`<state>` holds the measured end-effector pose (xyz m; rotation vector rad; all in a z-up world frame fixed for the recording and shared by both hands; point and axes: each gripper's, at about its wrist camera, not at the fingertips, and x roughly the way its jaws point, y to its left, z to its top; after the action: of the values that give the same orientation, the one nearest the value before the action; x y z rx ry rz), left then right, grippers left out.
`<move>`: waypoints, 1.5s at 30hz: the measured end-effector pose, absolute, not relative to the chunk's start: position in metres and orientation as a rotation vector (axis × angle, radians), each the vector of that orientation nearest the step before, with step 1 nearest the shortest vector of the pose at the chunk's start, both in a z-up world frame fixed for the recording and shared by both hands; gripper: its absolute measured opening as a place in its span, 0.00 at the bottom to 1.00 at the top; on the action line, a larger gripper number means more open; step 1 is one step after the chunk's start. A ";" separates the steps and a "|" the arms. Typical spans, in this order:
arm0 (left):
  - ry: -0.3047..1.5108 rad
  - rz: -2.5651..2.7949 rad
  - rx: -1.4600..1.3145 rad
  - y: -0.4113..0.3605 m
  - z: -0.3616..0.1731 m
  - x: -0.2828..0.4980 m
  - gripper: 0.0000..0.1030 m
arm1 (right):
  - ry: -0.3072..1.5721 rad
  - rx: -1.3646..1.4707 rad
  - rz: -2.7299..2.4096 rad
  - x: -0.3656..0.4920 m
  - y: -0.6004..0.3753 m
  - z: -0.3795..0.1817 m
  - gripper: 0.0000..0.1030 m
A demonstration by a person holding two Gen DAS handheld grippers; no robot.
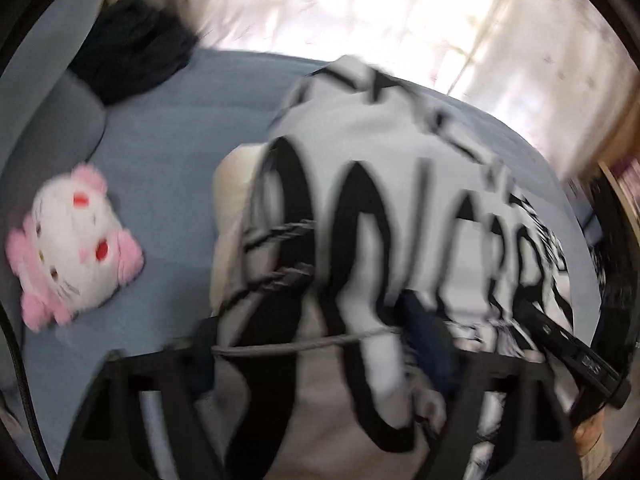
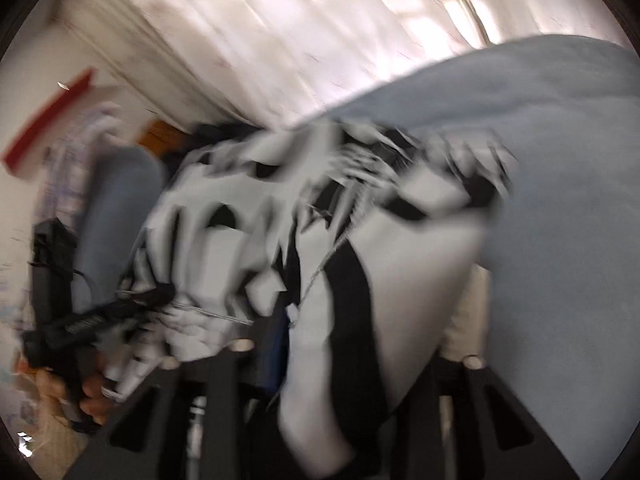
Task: Fold large clothes
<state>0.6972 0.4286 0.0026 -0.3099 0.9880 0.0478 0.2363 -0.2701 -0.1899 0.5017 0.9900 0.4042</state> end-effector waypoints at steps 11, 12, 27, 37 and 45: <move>0.929 0.092 -0.271 0.431 -0.018 0.676 1.00 | 0.942 0.512 0.391 0.215 -0.262 -0.208 0.46; 0.908 0.104 -0.238 0.427 -0.016 0.674 1.00 | 0.943 0.505 0.384 0.218 -0.263 -0.208 0.47; 0.727 0.260 -0.054 0.368 0.048 0.567 1.00 | 0.967 0.357 0.315 0.132 -0.284 -0.122 0.59; 0.670 0.217 -0.064 0.283 0.127 0.410 1.00 | 0.931 0.158 0.411 -0.023 -0.283 -0.007 0.59; 0.688 0.135 -0.112 0.220 0.162 0.308 1.00 | 0.942 0.066 0.403 -0.131 -0.300 0.044 0.59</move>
<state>0.3084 0.2202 0.1616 -0.1123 0.6884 0.1346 -0.1305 -0.2995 0.0444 0.0658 0.9422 0.4030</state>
